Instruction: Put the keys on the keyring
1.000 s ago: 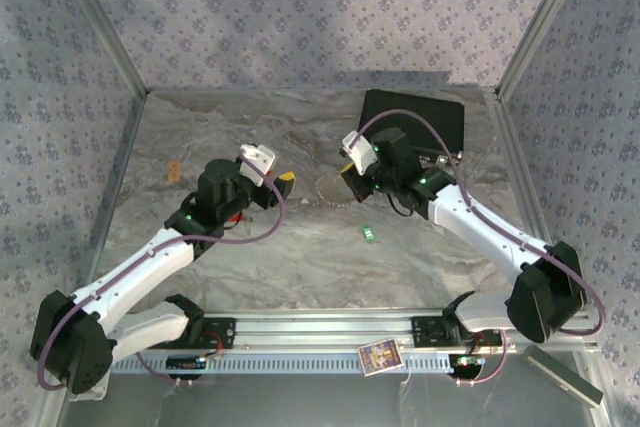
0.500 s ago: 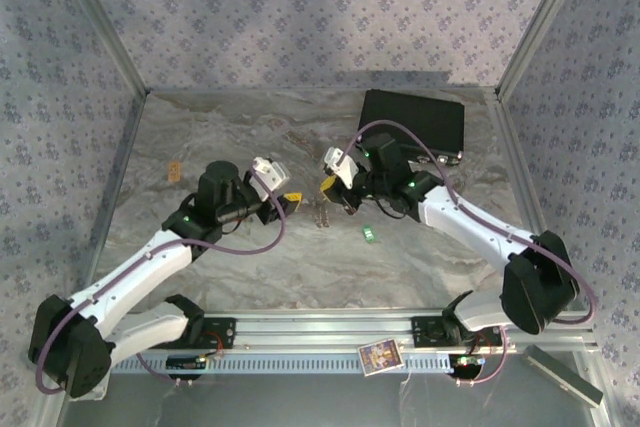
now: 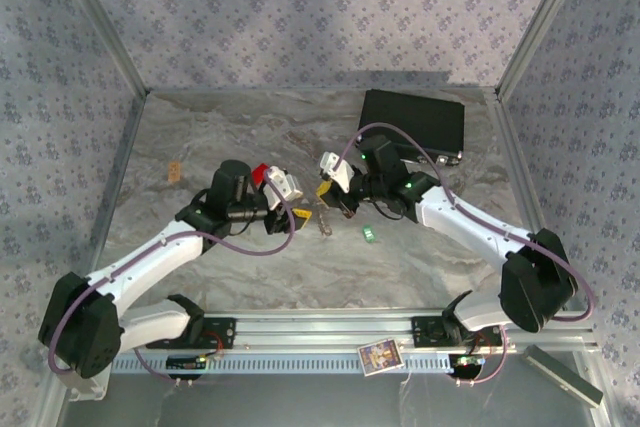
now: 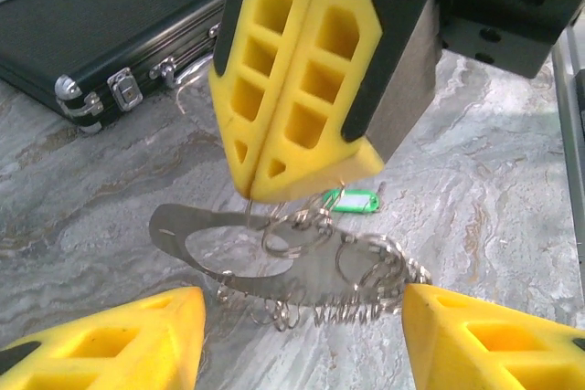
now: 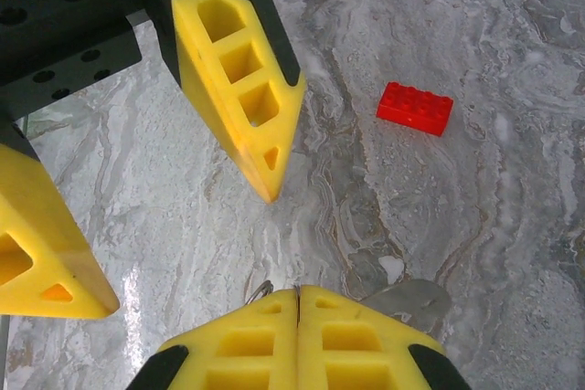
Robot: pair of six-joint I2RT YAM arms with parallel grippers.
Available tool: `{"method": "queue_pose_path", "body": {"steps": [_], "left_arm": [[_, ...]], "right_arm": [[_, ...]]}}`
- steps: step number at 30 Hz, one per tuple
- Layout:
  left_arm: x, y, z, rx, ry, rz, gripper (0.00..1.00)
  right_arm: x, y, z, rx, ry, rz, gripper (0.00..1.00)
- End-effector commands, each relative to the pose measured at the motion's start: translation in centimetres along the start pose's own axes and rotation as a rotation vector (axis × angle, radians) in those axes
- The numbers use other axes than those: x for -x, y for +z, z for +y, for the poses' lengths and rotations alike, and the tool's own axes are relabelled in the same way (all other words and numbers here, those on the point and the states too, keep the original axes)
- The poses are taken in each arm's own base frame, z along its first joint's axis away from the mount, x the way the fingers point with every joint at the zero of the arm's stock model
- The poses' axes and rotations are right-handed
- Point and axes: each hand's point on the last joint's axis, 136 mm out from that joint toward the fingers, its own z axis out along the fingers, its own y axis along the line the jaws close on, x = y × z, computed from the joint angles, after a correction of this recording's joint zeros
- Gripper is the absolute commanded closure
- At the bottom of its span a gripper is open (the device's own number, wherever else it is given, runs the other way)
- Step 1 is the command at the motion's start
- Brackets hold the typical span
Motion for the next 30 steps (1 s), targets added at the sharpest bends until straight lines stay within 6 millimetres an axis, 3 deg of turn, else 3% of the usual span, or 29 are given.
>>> {"method": "queue_pose_path", "body": {"steps": [1,8,23,27,30], "left_arm": [[0.6,0.4,-0.9,-0.064,0.057,-0.065,0.42],[-0.4,1.1,-1.9,-0.146,0.084,-0.059,0.39],[-0.5,0.4,-4.7,-0.301,0.130,-0.102,0.51],[-0.6,0.3,-4.2,-0.253,0.123,-0.083,0.49],[-0.4,0.0,-2.2,-0.112,0.074,-0.067,0.43]], "right_arm": [[1.4,0.0,0.8,0.036,-0.042,-0.042,1.00],[1.3,0.1,0.9,0.039,-0.049,-0.039,1.00],[1.3,0.2,0.6,0.013,-0.042,-0.041,1.00],[1.1,0.3,0.0,-0.019,-0.031,-0.031,1.00],[1.1,0.2,-0.6,-0.051,-0.018,-0.023,1.00]]}}
